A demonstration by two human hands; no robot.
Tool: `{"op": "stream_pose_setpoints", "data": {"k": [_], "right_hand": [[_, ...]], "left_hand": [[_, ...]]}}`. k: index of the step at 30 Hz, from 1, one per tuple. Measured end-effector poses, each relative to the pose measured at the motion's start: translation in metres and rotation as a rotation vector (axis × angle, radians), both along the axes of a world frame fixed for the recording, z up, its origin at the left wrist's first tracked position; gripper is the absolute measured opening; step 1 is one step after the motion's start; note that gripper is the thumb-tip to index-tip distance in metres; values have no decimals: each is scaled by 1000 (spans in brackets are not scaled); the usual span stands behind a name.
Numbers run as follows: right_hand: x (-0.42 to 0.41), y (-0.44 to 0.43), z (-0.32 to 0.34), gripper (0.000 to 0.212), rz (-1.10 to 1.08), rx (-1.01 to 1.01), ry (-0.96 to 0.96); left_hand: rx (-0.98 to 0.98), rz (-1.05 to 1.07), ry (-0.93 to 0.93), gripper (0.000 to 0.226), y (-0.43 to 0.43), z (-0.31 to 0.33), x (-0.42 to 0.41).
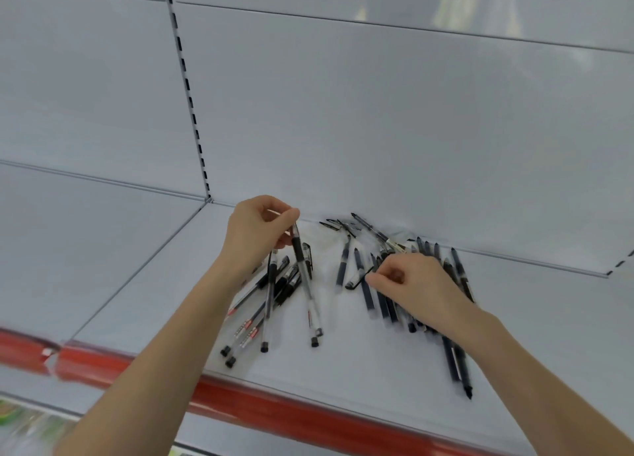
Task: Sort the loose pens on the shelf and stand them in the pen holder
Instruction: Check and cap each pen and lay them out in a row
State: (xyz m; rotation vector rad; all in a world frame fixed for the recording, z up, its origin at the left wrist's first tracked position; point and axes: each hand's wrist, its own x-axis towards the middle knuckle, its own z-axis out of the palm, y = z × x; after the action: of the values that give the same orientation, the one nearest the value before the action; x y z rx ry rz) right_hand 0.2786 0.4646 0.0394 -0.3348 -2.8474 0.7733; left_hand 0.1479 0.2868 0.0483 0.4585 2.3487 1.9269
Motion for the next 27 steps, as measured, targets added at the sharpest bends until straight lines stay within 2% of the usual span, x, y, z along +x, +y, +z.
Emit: {"op": "stream_pose_setpoints", "data": {"k": [6, 8, 12, 15, 20, 24, 27], "right_hand": [[-3, -13, -10, 22, -19, 215, -137], [-3, -13, -10, 22, -29, 232, -160], [-3, -14, -10, 20, -40, 235, -185], [-4, -15, -11, 23, -56, 262, -184], [-2, -13, -6, 24, -120, 121, -160], [5, 3, 3, 29, -214, -1, -44], [14, 14, 6, 22, -260, -98, 11]], "left_hand": [[-331, 40, 135, 11, -8, -14, -10], [-449, 29, 181, 12, -7, -17, -9], [-526, 38, 246, 19, -1, -21, -6], [-532, -12, 306, 16, 8, -19, -1], [-617, -141, 366, 17, 25, -14, 9], [-827, -265, 378, 19, 37, -15, 11], [-960, -311, 395, 22, 43, -18, 11]]}}
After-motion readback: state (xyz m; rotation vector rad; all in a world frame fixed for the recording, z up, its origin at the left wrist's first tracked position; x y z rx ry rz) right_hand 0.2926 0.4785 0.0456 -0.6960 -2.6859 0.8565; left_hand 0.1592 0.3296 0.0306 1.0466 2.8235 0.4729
